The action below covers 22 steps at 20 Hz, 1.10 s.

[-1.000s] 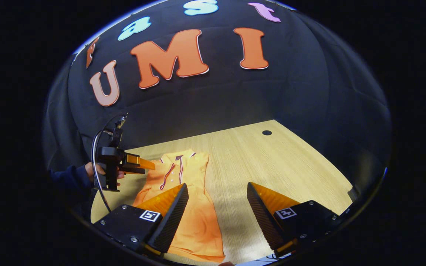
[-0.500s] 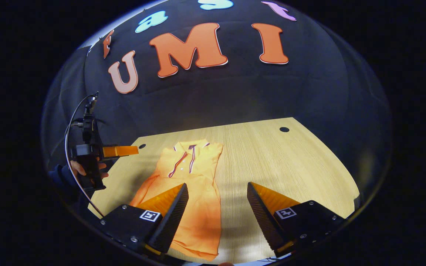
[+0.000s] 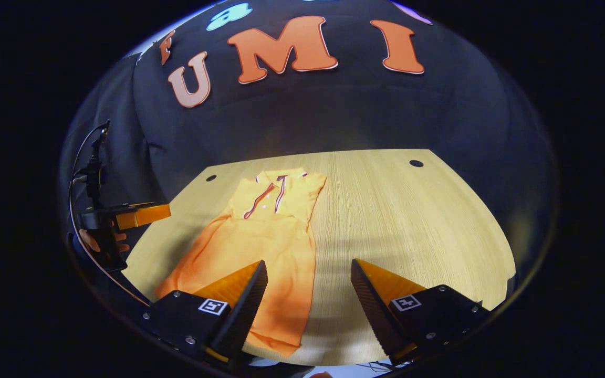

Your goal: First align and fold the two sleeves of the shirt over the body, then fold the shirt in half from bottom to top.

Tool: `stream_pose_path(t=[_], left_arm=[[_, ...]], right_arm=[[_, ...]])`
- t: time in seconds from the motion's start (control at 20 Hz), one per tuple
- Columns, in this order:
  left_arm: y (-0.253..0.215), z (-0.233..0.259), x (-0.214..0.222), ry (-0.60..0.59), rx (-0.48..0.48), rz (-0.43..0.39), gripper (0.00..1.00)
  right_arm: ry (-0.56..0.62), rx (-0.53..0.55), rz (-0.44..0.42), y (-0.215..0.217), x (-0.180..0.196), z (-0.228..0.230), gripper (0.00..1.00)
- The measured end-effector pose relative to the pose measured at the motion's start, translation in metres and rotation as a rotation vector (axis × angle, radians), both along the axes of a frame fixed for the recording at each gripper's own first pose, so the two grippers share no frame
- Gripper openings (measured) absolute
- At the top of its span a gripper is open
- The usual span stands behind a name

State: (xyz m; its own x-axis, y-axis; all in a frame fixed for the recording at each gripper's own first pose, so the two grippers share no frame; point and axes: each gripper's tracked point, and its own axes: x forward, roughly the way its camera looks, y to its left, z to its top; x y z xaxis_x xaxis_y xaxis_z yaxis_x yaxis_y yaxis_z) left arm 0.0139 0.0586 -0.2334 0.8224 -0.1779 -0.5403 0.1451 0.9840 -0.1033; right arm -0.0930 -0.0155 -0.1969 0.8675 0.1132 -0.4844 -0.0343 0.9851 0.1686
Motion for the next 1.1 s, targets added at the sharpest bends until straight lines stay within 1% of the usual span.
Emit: stream_pose_path(t=[0.1, 0.35, 0.5, 0.6, 0.85, 1.1], left_arm=[[0.003, -0.011, -0.019, 0.008, 0.013, 0.006, 0.97], [-0.002, -0.049, -0.075, 0.096, 0.041, -0.028, 0.97], [-0.002, -0.072, -0.098, 0.149, 0.032, -0.016, 0.97], [0.001, -0.089, -0.112, 0.182, 0.048, -0.002, 0.97], [0.008, -0.111, -0.136, 0.192, 0.088, 0.003, 0.97], [0.009, -0.129, -0.153, 0.214, 0.048, 0.004, 0.97]], right_arm=[[0.034, 0.000, 0.024, 0.006, -0.007, -0.014, 0.97], [0.113, 0.022, 0.069, 0.023, -0.027, -0.048, 0.97], [0.139, 0.006, 0.107, 0.034, -0.034, -0.067, 0.98], [0.176, -0.003, 0.121, 0.038, -0.045, -0.083, 0.97], [0.221, -0.042, 0.130, 0.043, -0.064, -0.108, 0.98], [0.237, -0.049, 0.133, 0.053, -0.067, -0.123, 0.98]])
